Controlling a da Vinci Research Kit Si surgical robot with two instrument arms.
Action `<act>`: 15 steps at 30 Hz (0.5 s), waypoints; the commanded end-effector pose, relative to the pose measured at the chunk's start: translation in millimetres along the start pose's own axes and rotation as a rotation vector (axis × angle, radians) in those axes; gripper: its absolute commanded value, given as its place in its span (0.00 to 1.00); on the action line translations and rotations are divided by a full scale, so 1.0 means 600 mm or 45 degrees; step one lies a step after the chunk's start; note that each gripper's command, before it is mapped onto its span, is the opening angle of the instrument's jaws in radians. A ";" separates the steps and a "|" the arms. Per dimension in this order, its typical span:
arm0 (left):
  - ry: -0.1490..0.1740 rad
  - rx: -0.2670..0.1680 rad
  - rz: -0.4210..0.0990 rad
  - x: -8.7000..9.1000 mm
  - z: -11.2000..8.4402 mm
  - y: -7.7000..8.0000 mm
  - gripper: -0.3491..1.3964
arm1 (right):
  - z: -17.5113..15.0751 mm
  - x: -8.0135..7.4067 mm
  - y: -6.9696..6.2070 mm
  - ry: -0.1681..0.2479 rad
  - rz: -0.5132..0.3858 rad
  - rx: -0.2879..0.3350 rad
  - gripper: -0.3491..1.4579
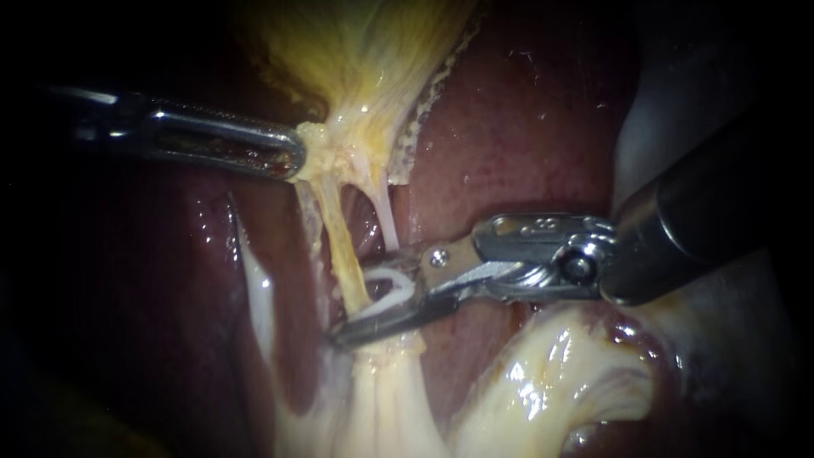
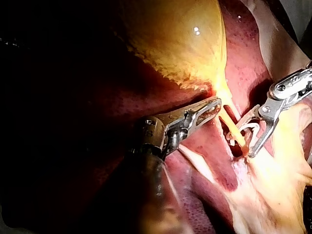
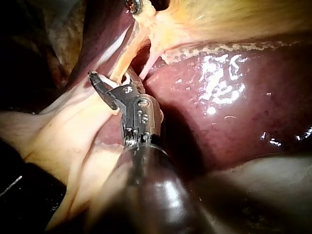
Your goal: Clipping first clip left tube
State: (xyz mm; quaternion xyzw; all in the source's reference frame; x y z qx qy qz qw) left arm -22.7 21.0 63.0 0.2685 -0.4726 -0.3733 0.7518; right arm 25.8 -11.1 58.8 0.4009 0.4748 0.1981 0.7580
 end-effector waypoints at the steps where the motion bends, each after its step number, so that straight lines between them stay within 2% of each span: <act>1: 0.000 0.000 0.000 0.0000 0.0001 0.0000 0.00 | 0.0003 0.0001 -0.0002 0.011 0.000 0.014 0.43; 6: 0.000 0.000 0.000 0.0000 0.0000 0.0000 0.00 | 0.0017 0.0008 -0.0025 0.043 0.021 0.090 0.43; 11: 0.000 0.000 0.000 0.0000 0.0000 0.0000 0.00 | 0.0034 0.0018 -0.0042 0.047 0.014 0.105 0.43; 15: 0.000 0.000 0.000 0.0000 0.0000 0.0000 0.00 | 0.0043 0.0023 -0.0044 0.050 0.014 0.100 0.42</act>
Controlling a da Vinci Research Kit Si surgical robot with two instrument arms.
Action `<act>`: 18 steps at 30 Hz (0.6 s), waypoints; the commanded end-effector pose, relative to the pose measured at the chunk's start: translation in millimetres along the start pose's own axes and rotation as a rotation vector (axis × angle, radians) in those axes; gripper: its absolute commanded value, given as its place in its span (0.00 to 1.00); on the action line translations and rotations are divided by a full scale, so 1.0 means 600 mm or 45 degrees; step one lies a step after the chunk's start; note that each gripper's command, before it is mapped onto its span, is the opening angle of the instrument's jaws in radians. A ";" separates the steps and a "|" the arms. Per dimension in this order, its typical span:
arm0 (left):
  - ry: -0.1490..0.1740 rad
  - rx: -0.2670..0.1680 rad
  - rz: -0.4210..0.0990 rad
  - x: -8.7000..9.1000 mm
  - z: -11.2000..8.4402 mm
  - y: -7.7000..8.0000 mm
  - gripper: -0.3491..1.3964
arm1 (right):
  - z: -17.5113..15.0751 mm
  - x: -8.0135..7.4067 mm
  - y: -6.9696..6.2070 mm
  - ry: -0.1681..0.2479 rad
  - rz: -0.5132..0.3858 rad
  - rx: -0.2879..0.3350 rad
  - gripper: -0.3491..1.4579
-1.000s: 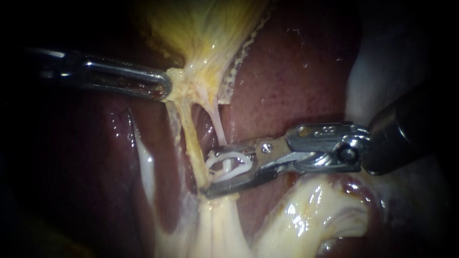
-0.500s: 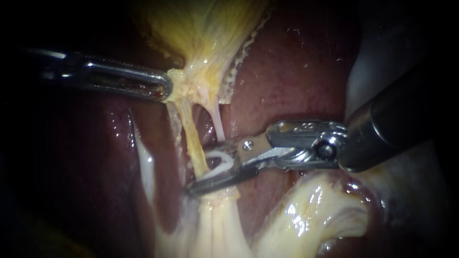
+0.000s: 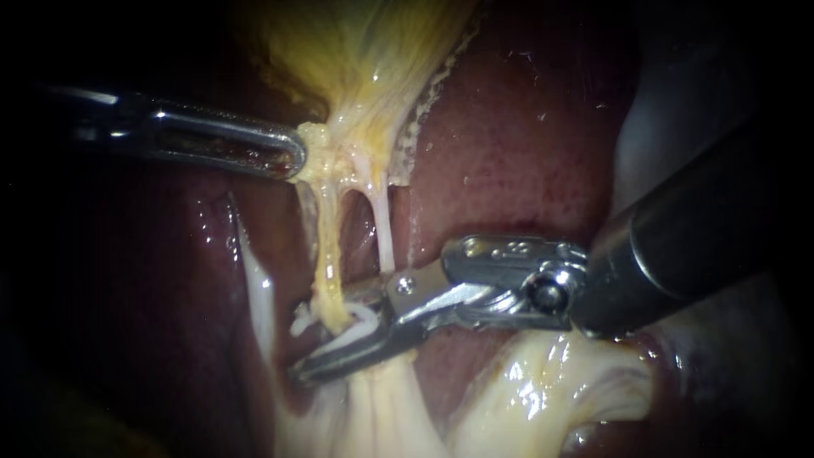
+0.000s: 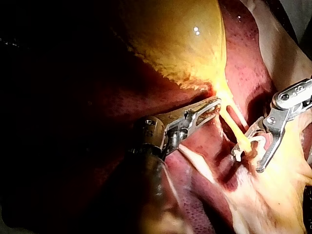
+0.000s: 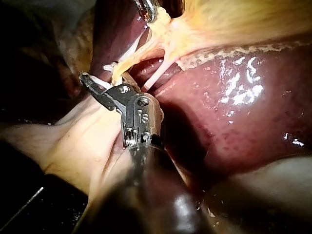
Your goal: Clipping first clip left tube
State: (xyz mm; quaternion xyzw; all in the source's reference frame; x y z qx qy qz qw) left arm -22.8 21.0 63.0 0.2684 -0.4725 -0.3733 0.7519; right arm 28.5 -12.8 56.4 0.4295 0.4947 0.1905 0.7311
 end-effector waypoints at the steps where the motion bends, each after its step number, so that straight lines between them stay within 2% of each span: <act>1: 0.000 0.000 0.000 0.0000 0.0000 0.0000 0.00 | 0.0002 -0.0001 0.0002 0.004 0.001 -0.009 0.41; 8: 0.000 0.000 -0.008 0.0000 0.0000 0.0000 0.00 | 0.0004 0.0000 0.0006 0.014 0.001 -0.038 0.32; 14: 0.000 0.000 -0.008 0.0000 0.0000 0.0000 0.00 | 0.0002 -0.0004 0.0005 -0.028 -0.043 -0.077 0.14; 18: 0.000 0.000 -0.008 0.0000 0.0000 0.0000 0.00 | -0.0001 -0.0005 0.0008 -0.022 -0.059 -0.100 0.00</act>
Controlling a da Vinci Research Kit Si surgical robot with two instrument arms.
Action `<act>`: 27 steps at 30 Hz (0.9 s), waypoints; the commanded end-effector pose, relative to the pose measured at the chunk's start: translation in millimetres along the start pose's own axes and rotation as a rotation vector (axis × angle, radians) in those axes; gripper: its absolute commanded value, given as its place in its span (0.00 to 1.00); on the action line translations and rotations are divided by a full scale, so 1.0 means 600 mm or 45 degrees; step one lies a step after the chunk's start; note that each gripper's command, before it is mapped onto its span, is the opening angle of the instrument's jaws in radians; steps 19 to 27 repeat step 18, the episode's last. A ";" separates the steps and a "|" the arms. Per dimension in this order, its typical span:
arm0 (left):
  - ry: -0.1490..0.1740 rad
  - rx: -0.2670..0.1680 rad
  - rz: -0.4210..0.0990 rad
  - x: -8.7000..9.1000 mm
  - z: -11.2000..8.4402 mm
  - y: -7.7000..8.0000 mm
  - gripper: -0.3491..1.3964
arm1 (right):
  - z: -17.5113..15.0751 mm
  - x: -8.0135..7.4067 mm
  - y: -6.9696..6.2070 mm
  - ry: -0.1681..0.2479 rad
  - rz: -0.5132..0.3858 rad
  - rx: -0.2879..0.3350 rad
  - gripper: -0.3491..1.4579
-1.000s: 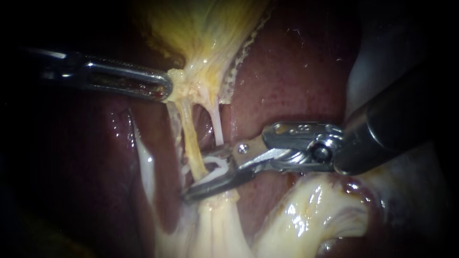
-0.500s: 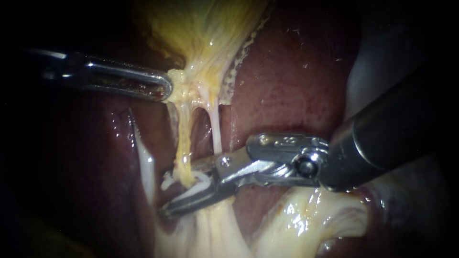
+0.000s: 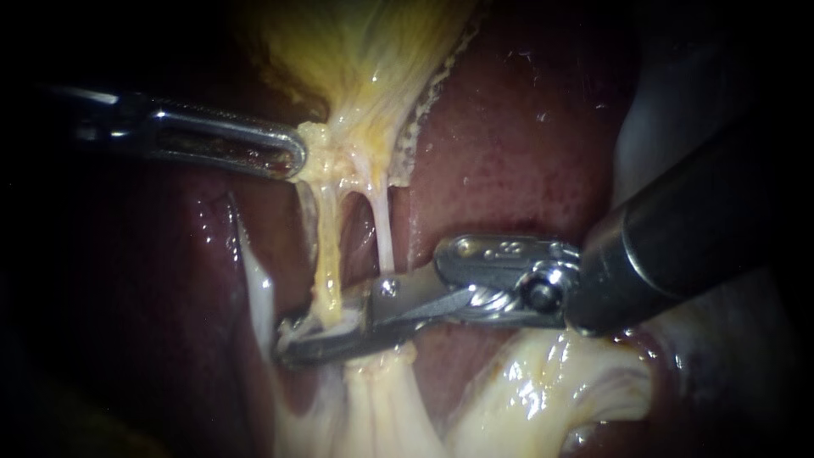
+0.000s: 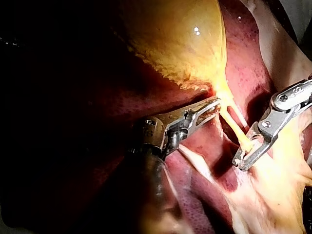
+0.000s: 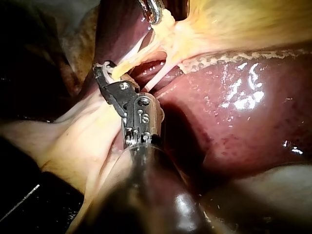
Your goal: Clipping first clip left tube
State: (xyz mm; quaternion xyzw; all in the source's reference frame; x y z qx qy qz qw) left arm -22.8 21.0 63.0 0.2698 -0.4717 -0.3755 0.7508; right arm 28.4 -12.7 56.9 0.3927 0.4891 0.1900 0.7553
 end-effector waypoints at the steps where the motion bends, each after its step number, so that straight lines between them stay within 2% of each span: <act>1: 0.000 0.000 0.000 0.0000 0.0000 0.0000 0.00 | -0.0002 -0.0001 0.0003 0.002 -0.006 -0.003 0.00; 7: 0.000 0.000 0.000 0.0000 -0.0001 0.0000 0.00 | -0.0006 -0.0004 0.0011 0.005 -0.004 -0.011 0.00; 27: 0.000 0.000 0.000 0.0000 -0.0001 0.0000 0.00 | -0.0004 -0.0011 0.0017 0.004 -0.007 -0.012 0.00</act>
